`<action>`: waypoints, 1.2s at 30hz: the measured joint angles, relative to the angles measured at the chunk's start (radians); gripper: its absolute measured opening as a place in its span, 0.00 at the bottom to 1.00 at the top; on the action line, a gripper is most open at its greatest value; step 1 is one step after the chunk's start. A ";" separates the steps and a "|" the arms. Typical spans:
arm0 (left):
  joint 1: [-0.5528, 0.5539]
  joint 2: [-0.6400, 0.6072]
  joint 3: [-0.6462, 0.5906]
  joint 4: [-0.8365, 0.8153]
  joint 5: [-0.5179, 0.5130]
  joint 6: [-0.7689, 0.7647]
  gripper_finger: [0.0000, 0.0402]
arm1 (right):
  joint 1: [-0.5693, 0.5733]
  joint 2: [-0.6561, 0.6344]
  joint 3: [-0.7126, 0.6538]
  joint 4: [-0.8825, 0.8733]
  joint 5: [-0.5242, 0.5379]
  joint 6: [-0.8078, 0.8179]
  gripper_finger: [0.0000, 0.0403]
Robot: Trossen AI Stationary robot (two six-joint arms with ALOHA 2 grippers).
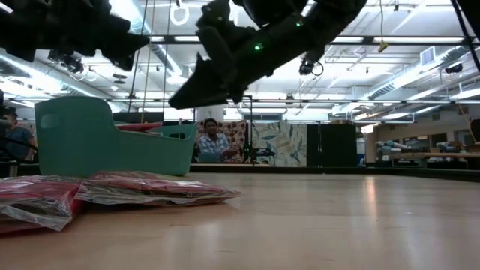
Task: Sort popcorn bags into baskets
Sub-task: Put the red popcorn bag into the green bin
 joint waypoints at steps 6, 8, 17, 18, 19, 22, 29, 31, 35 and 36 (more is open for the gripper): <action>0.001 0.011 0.002 0.028 0.000 -0.002 0.49 | 0.023 0.059 0.056 -0.004 -0.017 -0.002 0.25; 0.000 0.015 0.001 0.029 0.000 -0.002 0.49 | 0.026 0.090 0.077 -0.006 -0.030 -0.016 0.25; 0.001 0.020 0.001 0.031 0.000 -0.009 0.49 | 0.036 0.191 0.186 -0.098 -0.060 -0.026 0.25; 0.000 0.020 0.001 0.031 0.000 -0.008 0.49 | 0.036 0.199 0.187 -0.107 -0.063 -0.022 0.25; -0.001 0.020 0.001 0.030 0.000 -0.005 0.49 | 0.035 0.206 0.187 -0.121 -0.070 -0.020 0.25; -0.005 0.020 0.001 0.022 0.000 -0.006 0.49 | 0.035 0.221 0.186 -0.164 -0.110 -0.016 0.25; -0.015 0.020 0.001 0.002 0.000 -0.029 0.49 | 0.018 0.203 0.192 -0.409 -0.042 0.030 0.25; -0.015 0.020 0.001 -0.001 0.000 -0.033 0.49 | 0.001 0.199 0.195 -0.467 -0.018 0.060 0.25; -0.015 0.020 0.001 -0.002 0.000 -0.057 0.49 | -0.035 0.175 0.193 -0.599 0.094 0.098 0.25; -0.015 0.020 0.001 -0.002 0.000 -0.060 0.49 | -0.042 0.170 0.192 -0.634 0.132 0.108 0.25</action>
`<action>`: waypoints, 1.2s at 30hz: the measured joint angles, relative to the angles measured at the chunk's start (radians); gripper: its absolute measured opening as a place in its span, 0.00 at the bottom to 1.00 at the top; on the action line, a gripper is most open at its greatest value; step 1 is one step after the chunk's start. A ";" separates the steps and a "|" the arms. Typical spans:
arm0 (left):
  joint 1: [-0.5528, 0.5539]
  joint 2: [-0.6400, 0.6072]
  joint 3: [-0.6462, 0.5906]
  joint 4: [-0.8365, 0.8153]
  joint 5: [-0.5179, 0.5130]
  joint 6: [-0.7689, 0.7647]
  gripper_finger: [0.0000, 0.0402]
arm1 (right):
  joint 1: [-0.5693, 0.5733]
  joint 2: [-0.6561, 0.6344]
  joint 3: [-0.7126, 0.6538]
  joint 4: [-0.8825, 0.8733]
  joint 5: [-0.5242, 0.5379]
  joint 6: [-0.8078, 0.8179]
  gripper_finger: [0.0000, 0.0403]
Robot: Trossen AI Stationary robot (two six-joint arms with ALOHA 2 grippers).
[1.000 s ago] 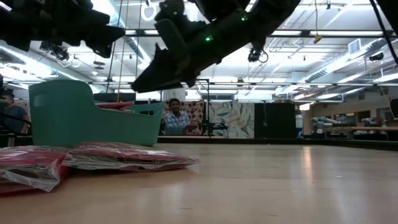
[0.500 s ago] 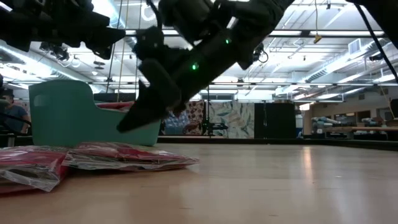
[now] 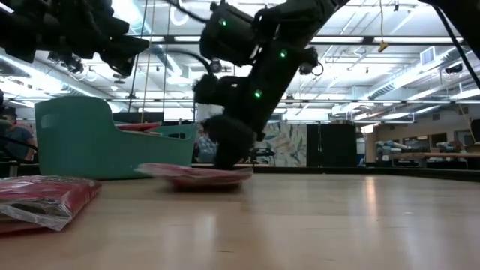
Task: Sort popcorn bags into baskets
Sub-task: Put the red popcorn bag into the green bin
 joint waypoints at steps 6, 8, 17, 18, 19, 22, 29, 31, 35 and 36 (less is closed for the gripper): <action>0.000 0.000 0.000 -0.014 0.000 -0.025 0.49 | -0.042 -0.048 -0.009 -0.162 0.178 0.082 0.25; 0.000 0.000 0.000 -0.017 0.000 -0.041 0.49 | -0.052 -0.066 -0.010 -0.202 0.192 0.121 0.25; -0.001 0.000 0.000 -0.022 -0.011 -0.047 0.49 | -0.019 -0.207 -0.009 -0.226 0.183 0.100 0.25; -0.001 0.000 0.000 -0.022 -0.018 -0.047 0.49 | -0.008 -0.222 -0.009 -0.230 0.182 0.089 0.25; -0.001 0.000 0.000 -0.023 -0.023 -0.047 0.49 | 0.004 -0.235 -0.009 -0.231 0.177 0.069 0.25; -0.001 0.000 0.000 -0.022 -0.037 -0.046 0.49 | 0.036 -0.249 -0.008 -0.229 0.134 -0.050 0.25; 0.000 0.000 0.000 -0.007 -0.073 -0.036 0.49 | 0.079 -0.206 -0.009 -0.270 0.124 -0.121 0.25; -0.001 0.000 0.000 -0.005 -0.093 -0.015 0.49 | 0.082 -0.195 0.006 -0.263 0.087 -0.116 0.26; 0.002 0.000 0.000 0.007 -0.151 0.015 0.49 | 0.090 -0.157 0.055 -0.291 -0.011 -0.086 0.31; 0.002 0.000 0.000 0.009 -0.159 0.026 0.49 | 0.095 -0.150 0.068 -0.306 -0.017 -0.084 0.34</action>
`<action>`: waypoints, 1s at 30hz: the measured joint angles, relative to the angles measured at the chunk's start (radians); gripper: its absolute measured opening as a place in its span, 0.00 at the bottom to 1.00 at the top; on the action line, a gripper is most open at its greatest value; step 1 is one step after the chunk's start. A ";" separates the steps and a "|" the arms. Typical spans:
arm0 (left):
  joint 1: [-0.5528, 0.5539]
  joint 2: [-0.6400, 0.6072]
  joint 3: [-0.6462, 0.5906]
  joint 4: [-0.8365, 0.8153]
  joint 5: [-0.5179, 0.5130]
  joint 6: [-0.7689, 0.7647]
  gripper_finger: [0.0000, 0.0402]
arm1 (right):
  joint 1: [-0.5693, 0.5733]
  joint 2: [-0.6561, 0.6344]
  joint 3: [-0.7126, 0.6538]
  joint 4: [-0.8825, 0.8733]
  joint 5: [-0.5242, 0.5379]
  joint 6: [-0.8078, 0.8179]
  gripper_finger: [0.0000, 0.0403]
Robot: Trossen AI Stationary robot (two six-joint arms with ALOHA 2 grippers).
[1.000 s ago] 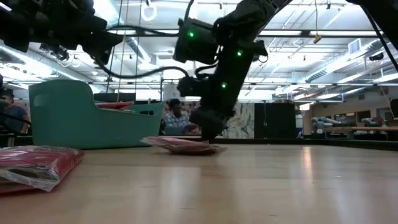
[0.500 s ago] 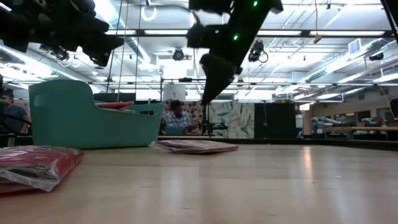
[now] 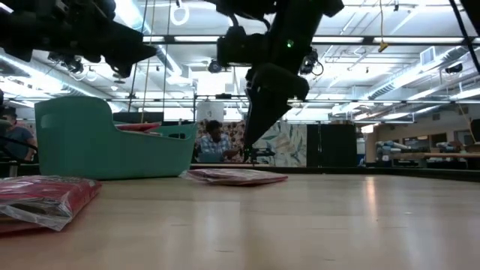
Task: Sort popcorn bags into baskets
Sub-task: Put the red popcorn bag into the green bin
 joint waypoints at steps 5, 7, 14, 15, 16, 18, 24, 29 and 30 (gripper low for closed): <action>0.000 0.000 0.000 0.014 -0.023 0.043 0.49 | 0.038 0.031 0.064 -0.033 0.046 -0.062 0.47; 0.000 0.000 0.000 0.026 -0.023 0.061 0.49 | 0.052 0.038 0.072 -0.037 0.069 -0.116 0.52; 0.001 0.000 0.000 0.047 -0.026 0.108 0.49 | 0.054 0.036 0.060 -0.009 0.118 -0.103 0.67; 0.001 0.000 0.000 0.050 -0.026 0.115 0.49 | 0.055 0.045 0.063 0.010 0.123 -0.099 0.68; 0.001 0.000 0.000 0.051 -0.026 0.123 0.49 | 0.058 0.051 0.063 0.031 0.128 -0.098 0.70; 0.001 0.000 0.000 0.053 -0.026 0.138 0.49 | 0.069 0.075 0.062 0.052 0.141 -0.108 0.71; 0.001 0.000 0.000 0.058 -0.026 0.139 0.49 | 0.100 0.131 0.061 0.090 0.190 -0.124 0.72; 0.001 0.000 0.000 0.058 -0.026 0.139 0.49 | 0.116 0.163 0.060 0.062 0.217 -0.119 0.72; 0.001 0.000 0.000 0.057 -0.026 0.139 0.49 | 0.116 0.171 0.060 0.052 0.231 -0.119 0.71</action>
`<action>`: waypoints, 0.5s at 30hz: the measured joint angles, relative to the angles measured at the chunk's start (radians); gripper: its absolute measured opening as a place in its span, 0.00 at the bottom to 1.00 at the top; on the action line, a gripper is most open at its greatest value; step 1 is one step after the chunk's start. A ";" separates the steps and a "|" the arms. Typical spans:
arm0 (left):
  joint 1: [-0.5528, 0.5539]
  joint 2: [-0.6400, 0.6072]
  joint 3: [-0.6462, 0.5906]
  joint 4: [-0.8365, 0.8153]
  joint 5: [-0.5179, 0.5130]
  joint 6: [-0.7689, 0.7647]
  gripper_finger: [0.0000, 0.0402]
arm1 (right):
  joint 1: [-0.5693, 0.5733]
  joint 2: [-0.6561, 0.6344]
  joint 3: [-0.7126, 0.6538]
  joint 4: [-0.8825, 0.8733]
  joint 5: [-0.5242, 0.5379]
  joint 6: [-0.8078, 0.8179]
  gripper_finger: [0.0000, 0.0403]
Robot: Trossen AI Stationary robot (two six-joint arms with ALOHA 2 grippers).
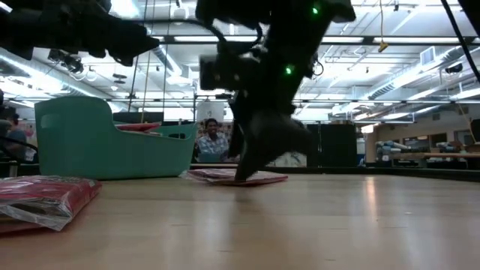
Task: Sort popcorn bags into baskets
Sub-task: Put the red popcorn bag into the green bin
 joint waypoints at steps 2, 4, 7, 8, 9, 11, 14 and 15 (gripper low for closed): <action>0.001 0.000 0.000 0.001 0.000 0.000 0.49 | 0.000 0.010 0.000 -0.015 0.011 -0.001 0.71; 0.001 0.000 0.000 0.001 -0.001 0.000 0.49 | -0.001 0.019 0.000 -0.020 0.014 0.000 0.69; 0.001 0.000 0.000 0.001 -0.001 0.000 0.49 | -0.002 0.025 0.002 -0.033 0.018 0.002 0.66; 0.001 0.000 0.000 0.001 -0.001 0.000 0.49 | -0.003 0.025 0.002 -0.035 0.018 0.008 0.64; 0.001 0.000 0.000 0.001 0.000 0.000 0.49 | -0.004 0.025 0.002 -0.036 0.017 0.016 0.62; 0.001 0.000 0.000 0.000 -0.001 0.000 0.49 | -0.008 0.025 0.002 -0.039 0.012 0.025 0.56; 0.001 0.000 0.000 0.000 0.000 0.000 0.49 | -0.012 0.025 0.002 -0.046 -0.014 0.024 0.46; 0.001 0.000 0.000 -0.001 0.000 0.000 0.49 | -0.014 0.025 0.002 -0.049 -0.027 0.025 0.42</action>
